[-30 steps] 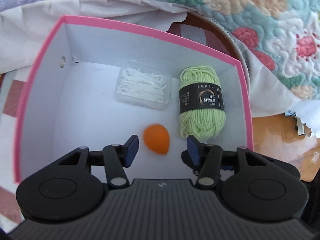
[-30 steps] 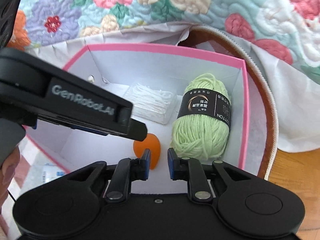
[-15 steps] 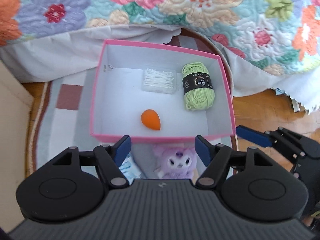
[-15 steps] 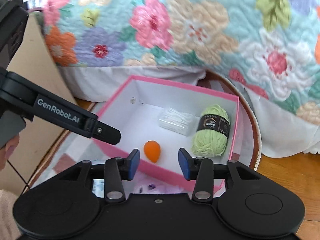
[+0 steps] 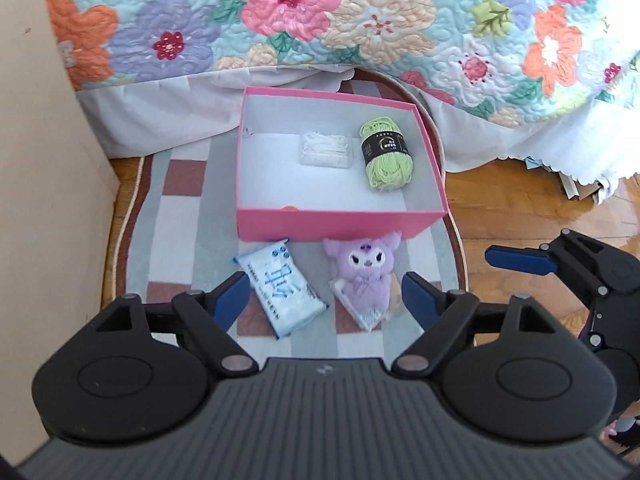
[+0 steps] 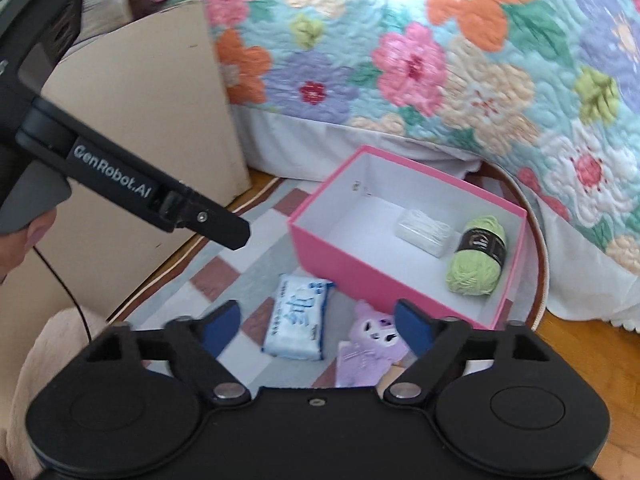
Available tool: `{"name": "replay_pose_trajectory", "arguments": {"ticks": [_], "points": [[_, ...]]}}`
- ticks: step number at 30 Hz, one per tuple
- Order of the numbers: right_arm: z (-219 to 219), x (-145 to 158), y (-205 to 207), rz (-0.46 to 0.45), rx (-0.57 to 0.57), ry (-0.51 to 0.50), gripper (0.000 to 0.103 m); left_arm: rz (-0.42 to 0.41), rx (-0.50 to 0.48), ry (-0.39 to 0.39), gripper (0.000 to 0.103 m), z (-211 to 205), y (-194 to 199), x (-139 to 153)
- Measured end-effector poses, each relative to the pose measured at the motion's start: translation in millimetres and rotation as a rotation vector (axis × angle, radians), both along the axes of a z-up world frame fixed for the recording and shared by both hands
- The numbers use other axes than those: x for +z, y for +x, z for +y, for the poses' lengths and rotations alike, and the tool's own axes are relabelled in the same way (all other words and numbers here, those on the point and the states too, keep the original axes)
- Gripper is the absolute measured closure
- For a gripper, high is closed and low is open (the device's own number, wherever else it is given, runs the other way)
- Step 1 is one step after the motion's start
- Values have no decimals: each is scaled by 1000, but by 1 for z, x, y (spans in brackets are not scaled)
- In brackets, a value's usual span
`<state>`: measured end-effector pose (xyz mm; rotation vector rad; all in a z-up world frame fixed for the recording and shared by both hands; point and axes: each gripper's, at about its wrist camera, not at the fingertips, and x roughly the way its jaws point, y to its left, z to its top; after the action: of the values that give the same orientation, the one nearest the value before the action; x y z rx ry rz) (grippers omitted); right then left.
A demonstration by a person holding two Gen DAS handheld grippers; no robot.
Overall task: Organize objects
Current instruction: 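Withdraw the left tool from the box toward the wet-wipes pack, then close the left tool on the blue-white wet-wipes pack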
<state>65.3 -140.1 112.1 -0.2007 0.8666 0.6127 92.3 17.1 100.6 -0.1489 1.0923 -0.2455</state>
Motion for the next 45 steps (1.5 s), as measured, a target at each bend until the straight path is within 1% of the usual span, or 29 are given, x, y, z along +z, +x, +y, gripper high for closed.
{"name": "replay_pose_trajectory", "arguments": {"ticks": [2, 4, 6, 8, 11, 14, 17, 20, 24, 26, 28, 30, 32, 34, 36, 37, 39, 40, 42, 43, 44, 45], "points": [[5, 3, -12, -9, 34, -12, 13, -5, -1, 2, 17, 2, -13, 0], [9, 4, -22, -20, 71, -19, 10, -12, -5, 2, 15, 4, -24, -3], [13, 3, -30, -21, 97, -8, 9, -19, -18, 14, 13, 3, -33, -10], [17, -2, -33, 10, 119, 13, 9, -11, -26, 9, 12, 4, -38, -19], [26, -11, -35, -3, 136, 16, 9, -6, -25, -10, 8, 7, -40, -34], [32, -24, -35, -33, 166, 52, 9, -1, -11, -19, 4, 11, -34, -52], [38, -37, -31, -60, 194, 75, 9, 18, -3, -35, 3, 16, -20, -71], [46, -52, -26, -76, 214, 35, 9, 31, 28, -32, 3, 22, -4, -92], [54, -77, -12, -81, 192, -8, 9, 53, 67, -74, 3, 31, 15, -120], [56, -92, -2, -54, 160, -21, 9, 73, 97, -98, 5, 34, 23, -134], [59, -105, 9, 4, 121, 5, 9, 82, 119, -98, 6, 35, 27, -147], [60, -117, 18, 56, 70, 30, 9, 94, 117, -111, 6, 35, 31, -160], [64, -128, 23, 71, 51, 31, 9, 101, 131, -116, 6, 36, 32, -170], [68, -140, 25, 65, 43, 12, 9, 94, 135, -82, 7, 34, 34, -178], [71, -153, 27, 52, 32, -9, 9, 99, 130, -21, 7, 28, 34, -185], [71, -160, 28, 50, 29, -20, 9, 103, 126, -9, 7, 26, 34, -188], [74, -171, 29, 35, 33, -49, 9, 125, 121, -27, 10, 24, 35, -197], [77, -178, 29, 19, 34, -72, 9, 135, 131, -33, 13, 23, 36, -201], [81, -186, 27, -16, 46, -111, 9, 136, 146, -25, 16, 22, 37, -208], [83, -190, 26, -33, 54, -115, 9, 132, 149, -27, 19, 21, 38, -212], [84, -193, 26, -40, 57, -111, 9, 133, 152, -46, 21, 22, 39, -214], [84, -196, 27, -34, 57, -101, 9, 144, 160, -95, 21, 26, 41, -219]]}}
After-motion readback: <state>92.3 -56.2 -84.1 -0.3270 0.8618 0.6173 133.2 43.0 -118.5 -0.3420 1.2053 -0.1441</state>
